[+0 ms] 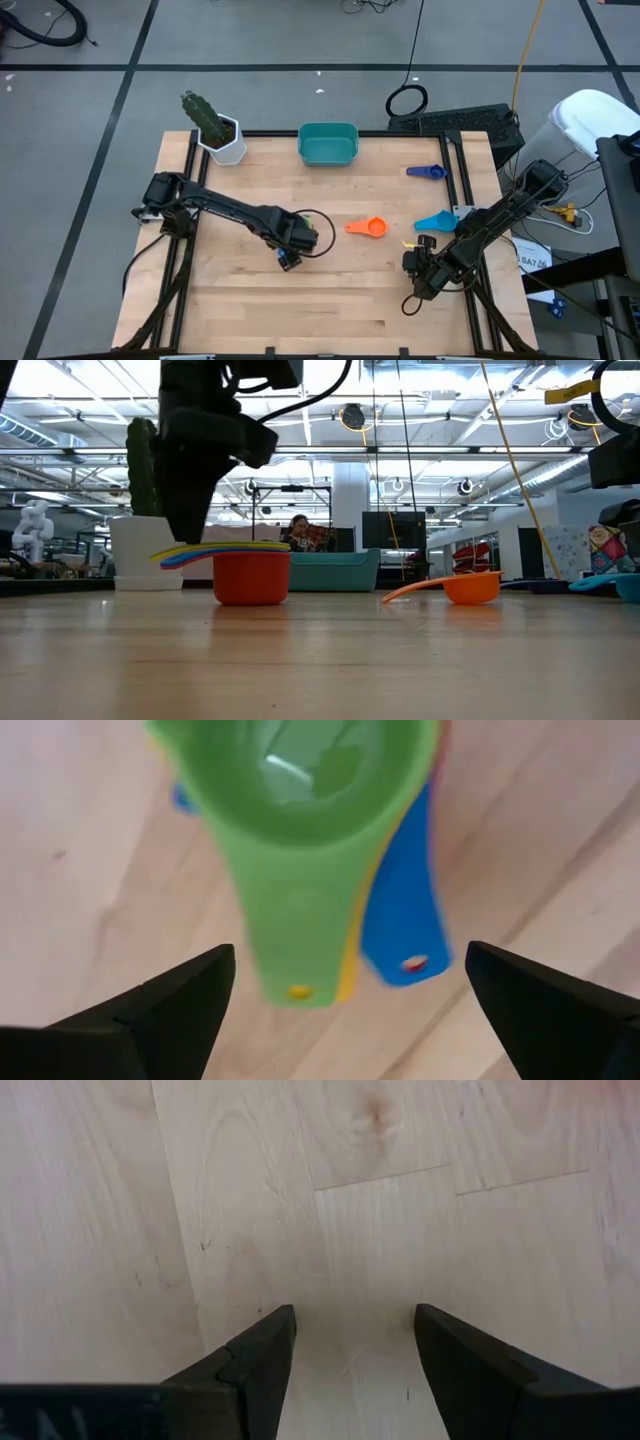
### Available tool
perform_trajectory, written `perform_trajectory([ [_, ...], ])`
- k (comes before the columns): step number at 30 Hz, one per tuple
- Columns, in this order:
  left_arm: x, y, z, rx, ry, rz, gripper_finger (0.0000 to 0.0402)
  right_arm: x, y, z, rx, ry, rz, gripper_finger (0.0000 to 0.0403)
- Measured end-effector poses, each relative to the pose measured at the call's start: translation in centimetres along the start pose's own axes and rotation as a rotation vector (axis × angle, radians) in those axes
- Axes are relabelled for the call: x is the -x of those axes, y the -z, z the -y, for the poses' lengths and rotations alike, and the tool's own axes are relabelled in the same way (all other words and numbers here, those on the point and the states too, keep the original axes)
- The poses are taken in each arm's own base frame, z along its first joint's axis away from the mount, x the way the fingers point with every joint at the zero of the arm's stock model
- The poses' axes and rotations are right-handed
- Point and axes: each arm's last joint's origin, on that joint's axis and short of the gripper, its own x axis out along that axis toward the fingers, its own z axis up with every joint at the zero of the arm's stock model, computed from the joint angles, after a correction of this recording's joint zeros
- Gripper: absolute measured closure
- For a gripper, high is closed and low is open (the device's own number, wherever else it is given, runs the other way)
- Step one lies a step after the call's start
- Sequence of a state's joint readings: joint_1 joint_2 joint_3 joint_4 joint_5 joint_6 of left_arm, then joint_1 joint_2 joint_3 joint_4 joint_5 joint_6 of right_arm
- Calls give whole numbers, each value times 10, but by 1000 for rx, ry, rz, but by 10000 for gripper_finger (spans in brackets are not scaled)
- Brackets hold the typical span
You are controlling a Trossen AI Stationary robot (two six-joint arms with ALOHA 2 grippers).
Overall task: Nest measuring cups in basket
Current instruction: Stack the green measuring cup on the yellow measuring cup, then adjust the stacked measuring cups
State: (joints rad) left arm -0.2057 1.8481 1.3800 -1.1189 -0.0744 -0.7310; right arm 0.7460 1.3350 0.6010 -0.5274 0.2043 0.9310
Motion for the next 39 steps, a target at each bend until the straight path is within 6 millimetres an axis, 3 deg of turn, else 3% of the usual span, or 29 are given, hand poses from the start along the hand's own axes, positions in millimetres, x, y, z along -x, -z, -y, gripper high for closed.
perform_trajectory([
  [7,1,8,-9,-5,-116,-58,5,0,0,0,0,-1,0,202],
  [15,0,-2,4,-9,65,-3,5,0,0,-1,-17,-13,-13,202],
  [28,1,5,11,-42,88,-15,5,1,3,-3,-10,-22,-18,202],
  [39,1,13,1,-64,-85,-35,5,1,3,-2,-6,-21,-19,202],
])
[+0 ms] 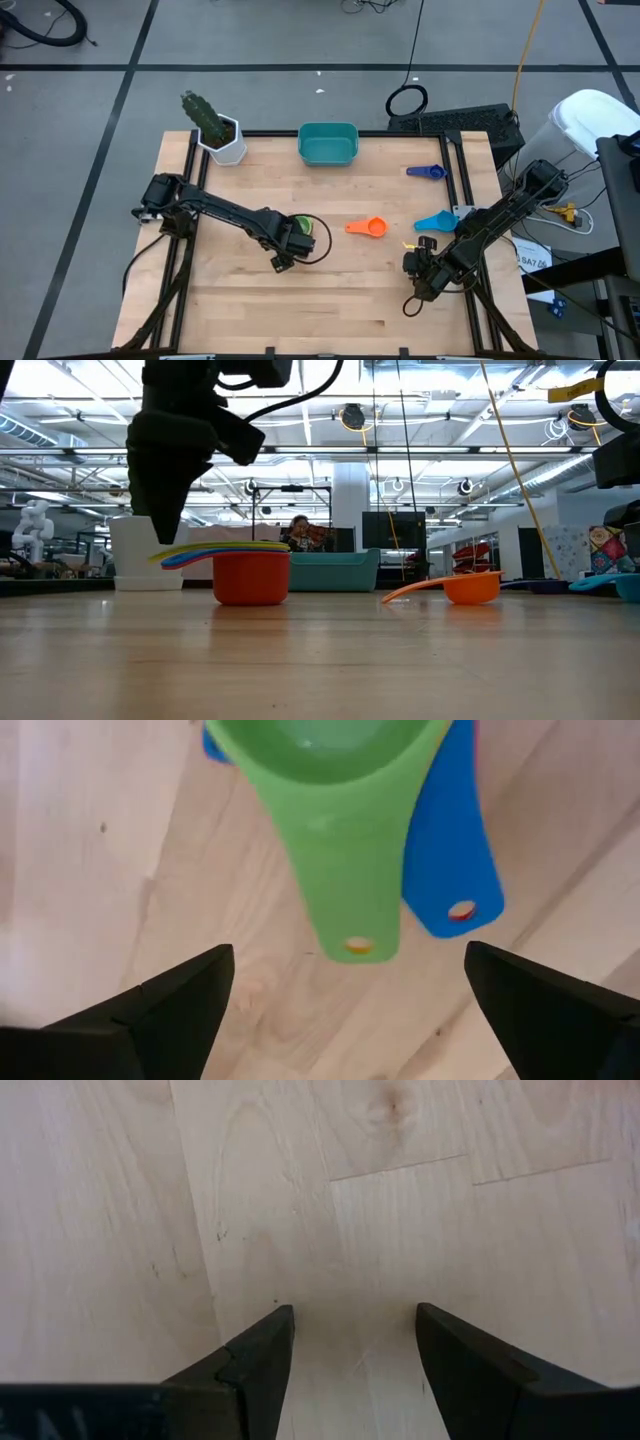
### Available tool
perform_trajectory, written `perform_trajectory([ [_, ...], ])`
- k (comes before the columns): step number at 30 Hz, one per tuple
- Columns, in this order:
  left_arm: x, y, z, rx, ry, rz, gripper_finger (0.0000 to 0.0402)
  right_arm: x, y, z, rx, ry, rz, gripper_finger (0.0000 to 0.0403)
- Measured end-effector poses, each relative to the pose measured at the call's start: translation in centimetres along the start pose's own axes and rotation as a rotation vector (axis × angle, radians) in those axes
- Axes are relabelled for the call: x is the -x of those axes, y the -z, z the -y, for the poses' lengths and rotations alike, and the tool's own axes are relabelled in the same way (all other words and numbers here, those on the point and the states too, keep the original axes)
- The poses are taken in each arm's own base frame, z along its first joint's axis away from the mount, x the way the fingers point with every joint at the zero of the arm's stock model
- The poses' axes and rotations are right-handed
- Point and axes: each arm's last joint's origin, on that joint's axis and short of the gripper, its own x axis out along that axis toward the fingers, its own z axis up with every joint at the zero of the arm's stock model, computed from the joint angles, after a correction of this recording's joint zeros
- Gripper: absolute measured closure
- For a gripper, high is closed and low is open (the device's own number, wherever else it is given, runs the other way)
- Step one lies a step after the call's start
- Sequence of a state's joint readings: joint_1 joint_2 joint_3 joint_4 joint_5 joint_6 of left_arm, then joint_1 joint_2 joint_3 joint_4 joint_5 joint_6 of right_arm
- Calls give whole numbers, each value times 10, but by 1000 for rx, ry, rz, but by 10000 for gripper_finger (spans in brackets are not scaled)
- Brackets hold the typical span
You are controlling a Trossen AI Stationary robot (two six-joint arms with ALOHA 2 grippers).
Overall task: Nest measuring cups in basket
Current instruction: Adjust the stacked measuring cups
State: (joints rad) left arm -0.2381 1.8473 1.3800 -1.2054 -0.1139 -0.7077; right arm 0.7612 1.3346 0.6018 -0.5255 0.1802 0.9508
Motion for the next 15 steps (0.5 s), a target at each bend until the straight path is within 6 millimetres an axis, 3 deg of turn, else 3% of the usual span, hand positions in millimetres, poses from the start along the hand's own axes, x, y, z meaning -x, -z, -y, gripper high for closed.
perform_trajectory([
  [5,-6,-10,4,5,123,44,5,0,0,0,-5,0,-1,202],
  [15,-33,1,-8,72,53,-43,5,0,0,0,-4,-1,-2,202],
])
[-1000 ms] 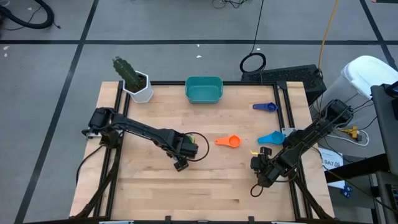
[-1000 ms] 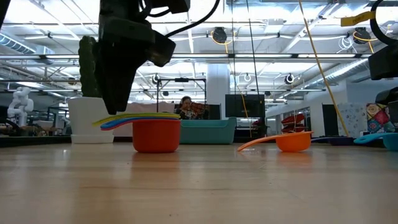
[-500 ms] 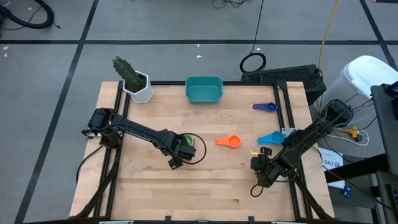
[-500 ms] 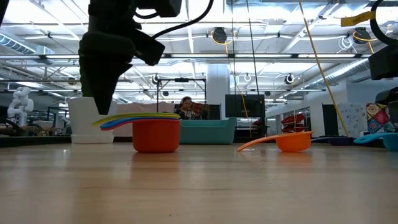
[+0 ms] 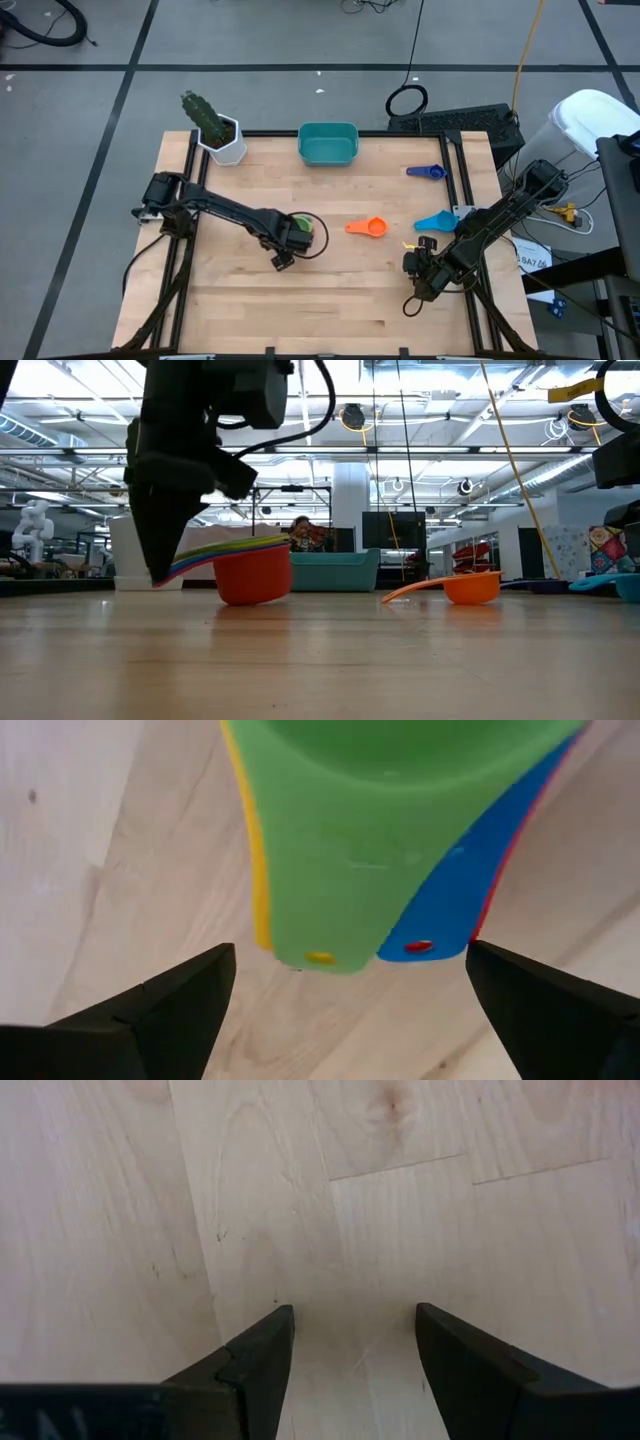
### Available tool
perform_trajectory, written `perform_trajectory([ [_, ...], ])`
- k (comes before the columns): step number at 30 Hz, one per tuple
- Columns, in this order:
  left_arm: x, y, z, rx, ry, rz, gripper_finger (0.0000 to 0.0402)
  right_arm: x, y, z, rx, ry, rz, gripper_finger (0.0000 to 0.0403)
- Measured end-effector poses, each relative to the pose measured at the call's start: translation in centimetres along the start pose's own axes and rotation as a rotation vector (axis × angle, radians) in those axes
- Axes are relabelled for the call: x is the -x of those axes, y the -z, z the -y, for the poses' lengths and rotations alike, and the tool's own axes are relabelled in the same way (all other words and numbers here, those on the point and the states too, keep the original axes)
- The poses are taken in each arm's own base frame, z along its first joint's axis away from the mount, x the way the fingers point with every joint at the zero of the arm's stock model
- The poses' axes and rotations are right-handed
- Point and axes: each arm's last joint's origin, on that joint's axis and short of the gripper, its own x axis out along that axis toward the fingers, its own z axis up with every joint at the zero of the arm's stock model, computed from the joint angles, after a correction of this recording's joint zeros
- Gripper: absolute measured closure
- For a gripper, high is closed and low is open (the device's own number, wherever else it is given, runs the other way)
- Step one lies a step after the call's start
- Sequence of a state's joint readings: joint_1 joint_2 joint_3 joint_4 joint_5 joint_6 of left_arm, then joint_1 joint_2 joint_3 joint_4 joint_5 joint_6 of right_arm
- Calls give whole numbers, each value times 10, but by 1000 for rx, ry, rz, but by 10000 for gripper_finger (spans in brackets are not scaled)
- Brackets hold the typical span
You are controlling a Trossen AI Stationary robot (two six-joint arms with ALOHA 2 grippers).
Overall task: Nest measuring cups in basket
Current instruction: Adjust the stacked measuring cups
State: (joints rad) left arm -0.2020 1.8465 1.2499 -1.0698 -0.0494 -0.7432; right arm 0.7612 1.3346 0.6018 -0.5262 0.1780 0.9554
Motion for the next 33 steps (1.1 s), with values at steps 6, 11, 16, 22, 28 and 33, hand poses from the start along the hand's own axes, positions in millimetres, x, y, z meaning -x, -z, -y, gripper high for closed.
perform_trajectory([
  [6,-1,0,7,-11,61,21,5,0,0,0,5,0,0,202],
  [11,-1,0,13,-21,108,35,5,0,0,0,6,0,0,202],
  [16,-1,2,15,-20,107,34,5,0,0,0,6,0,1,202],
  [22,-1,6,19,-11,106,32,5,0,0,0,6,1,1,202],
  [28,-1,8,21,31,96,41,5,0,0,0,6,1,5,202],
  [33,-1,5,19,111,79,66,5,0,0,0,5,-1,8,202],
])
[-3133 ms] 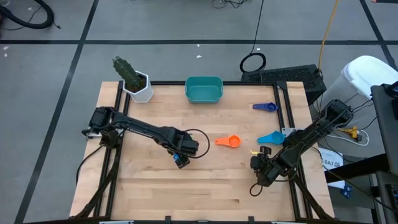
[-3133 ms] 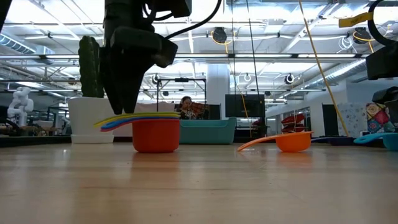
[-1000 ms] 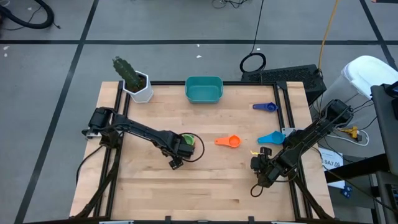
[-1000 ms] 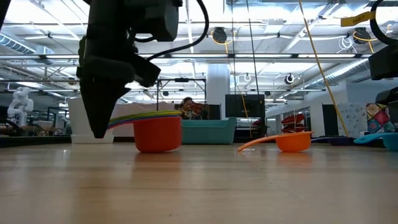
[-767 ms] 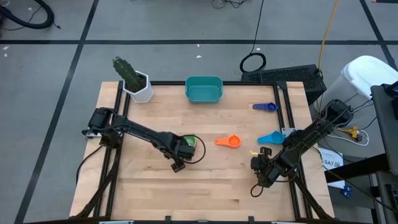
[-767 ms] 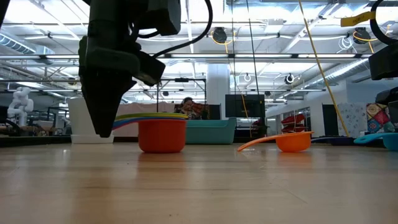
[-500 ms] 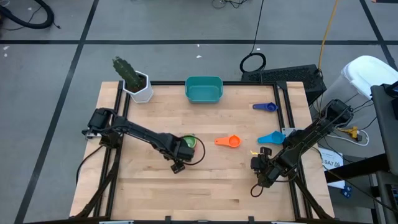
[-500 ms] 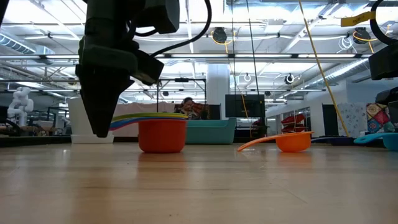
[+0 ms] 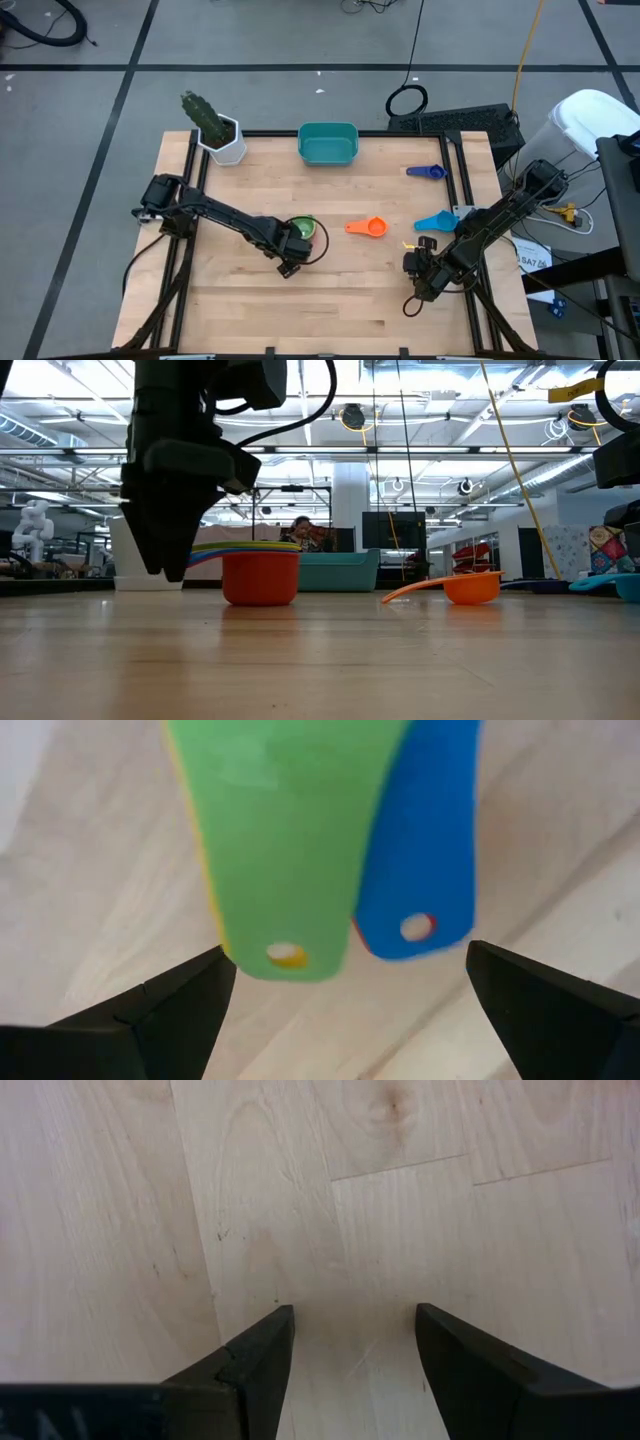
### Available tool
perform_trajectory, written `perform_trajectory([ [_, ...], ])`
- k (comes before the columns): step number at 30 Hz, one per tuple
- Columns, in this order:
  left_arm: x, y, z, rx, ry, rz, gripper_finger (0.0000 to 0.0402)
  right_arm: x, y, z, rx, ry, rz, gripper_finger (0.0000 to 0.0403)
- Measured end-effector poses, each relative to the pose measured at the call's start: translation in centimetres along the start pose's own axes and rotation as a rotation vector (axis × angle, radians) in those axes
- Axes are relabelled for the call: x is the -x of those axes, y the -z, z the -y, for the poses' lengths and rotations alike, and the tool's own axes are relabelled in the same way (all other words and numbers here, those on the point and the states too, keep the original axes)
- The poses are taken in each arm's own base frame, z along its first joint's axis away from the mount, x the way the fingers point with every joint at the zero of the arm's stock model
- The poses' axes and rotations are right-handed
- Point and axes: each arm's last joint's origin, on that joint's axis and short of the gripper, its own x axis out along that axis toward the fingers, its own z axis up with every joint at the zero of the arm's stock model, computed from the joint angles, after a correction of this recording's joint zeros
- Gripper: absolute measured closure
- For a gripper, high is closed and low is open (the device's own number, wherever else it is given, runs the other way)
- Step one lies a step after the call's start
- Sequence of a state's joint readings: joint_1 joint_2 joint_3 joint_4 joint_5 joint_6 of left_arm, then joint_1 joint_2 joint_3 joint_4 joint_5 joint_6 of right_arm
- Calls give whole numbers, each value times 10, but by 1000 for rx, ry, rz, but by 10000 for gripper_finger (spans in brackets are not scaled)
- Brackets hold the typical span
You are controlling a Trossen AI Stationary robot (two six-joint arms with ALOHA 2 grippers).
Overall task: Nest measuring cups in basket
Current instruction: Adjust the stacked measuring cups
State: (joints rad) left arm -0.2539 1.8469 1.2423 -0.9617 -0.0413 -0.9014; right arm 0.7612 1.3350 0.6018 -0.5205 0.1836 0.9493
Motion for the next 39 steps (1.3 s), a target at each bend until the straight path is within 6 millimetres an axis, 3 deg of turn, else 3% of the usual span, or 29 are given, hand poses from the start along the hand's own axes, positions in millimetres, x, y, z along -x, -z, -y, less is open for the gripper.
perform_trajectory([
  [13,-1,-15,-6,81,-11,90,5,0,0,0,0,-2,1,202],
  [25,0,-14,-4,89,-16,106,10,0,0,0,-1,-4,2,202],
  [29,0,-13,-4,86,-14,104,52,0,0,0,-1,-5,2,202],
  [39,0,-13,-3,96,-7,97,209,0,0,0,-1,-5,3,202],
])
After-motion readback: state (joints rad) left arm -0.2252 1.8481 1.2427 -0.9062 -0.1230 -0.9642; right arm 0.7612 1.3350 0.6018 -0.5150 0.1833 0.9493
